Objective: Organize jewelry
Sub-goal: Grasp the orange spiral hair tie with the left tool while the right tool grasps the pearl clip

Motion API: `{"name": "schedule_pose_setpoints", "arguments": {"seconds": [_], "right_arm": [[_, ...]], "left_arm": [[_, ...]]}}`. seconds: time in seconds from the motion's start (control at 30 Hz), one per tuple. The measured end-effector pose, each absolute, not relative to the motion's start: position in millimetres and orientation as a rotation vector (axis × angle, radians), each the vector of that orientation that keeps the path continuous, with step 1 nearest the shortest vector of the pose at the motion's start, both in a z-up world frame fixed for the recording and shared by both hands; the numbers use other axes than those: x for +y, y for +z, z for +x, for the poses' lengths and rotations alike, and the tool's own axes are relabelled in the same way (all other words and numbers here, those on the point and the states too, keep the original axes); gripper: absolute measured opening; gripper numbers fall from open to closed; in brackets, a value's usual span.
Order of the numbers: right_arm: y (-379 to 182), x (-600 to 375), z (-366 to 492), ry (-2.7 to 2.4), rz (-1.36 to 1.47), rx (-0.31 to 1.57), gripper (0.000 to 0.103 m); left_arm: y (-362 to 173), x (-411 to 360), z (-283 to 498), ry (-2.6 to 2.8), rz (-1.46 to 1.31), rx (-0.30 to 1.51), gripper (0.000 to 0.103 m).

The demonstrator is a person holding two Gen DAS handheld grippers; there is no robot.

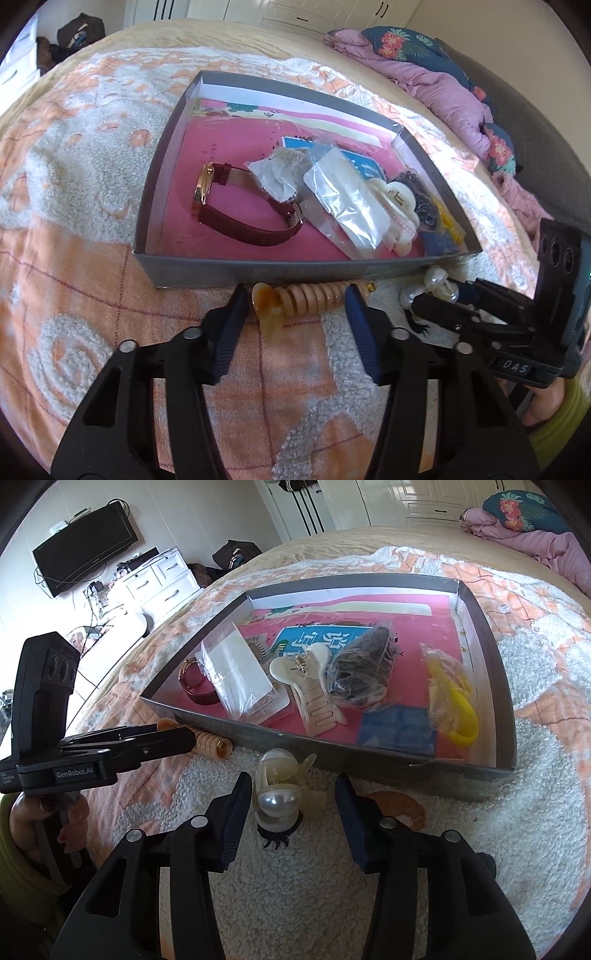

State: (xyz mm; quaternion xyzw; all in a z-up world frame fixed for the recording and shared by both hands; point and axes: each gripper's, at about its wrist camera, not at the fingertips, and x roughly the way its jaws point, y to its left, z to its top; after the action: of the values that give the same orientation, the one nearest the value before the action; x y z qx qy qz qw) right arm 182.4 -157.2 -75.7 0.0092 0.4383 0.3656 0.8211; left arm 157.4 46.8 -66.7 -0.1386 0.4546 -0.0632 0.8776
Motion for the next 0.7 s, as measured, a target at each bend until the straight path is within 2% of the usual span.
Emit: {"name": "schedule_pose_setpoints", "arguments": {"seconds": [0.07, 0.1, 0.13, 0.2, 0.43, 0.7], "right_arm": [[-75.6, -156.9, 183.0, 0.786, 0.022, 0.934, 0.041], [-75.3, -155.6, 183.1, 0.792, 0.023, 0.934, 0.038], [-75.1, -155.3, 182.7, 0.798, 0.025, 0.933, 0.036], [-74.3, -155.5, 181.7, 0.802, 0.021, 0.93, 0.036], [-71.9, -160.9, 176.2, 0.796, 0.025, 0.918, 0.035], [-63.1, -170.4, 170.0, 0.791, 0.036, 0.895, 0.032]], "left_arm": [[-66.1, 47.1, 156.1, -0.136, -0.293, 0.942, 0.034], [-65.1, 47.5, 155.1, -0.135, -0.291, 0.937, 0.026], [-64.2, 48.5, 154.4, -0.137, -0.292, 0.932, 0.025], [-60.8, 47.6, 151.1, -0.142, -0.28, 0.915, 0.009], [-47.2, 39.6, 137.0, -0.172, -0.22, 0.865, 0.001], [-33.0, 40.4, 130.1, -0.191, -0.222, 0.822, 0.001]]}}
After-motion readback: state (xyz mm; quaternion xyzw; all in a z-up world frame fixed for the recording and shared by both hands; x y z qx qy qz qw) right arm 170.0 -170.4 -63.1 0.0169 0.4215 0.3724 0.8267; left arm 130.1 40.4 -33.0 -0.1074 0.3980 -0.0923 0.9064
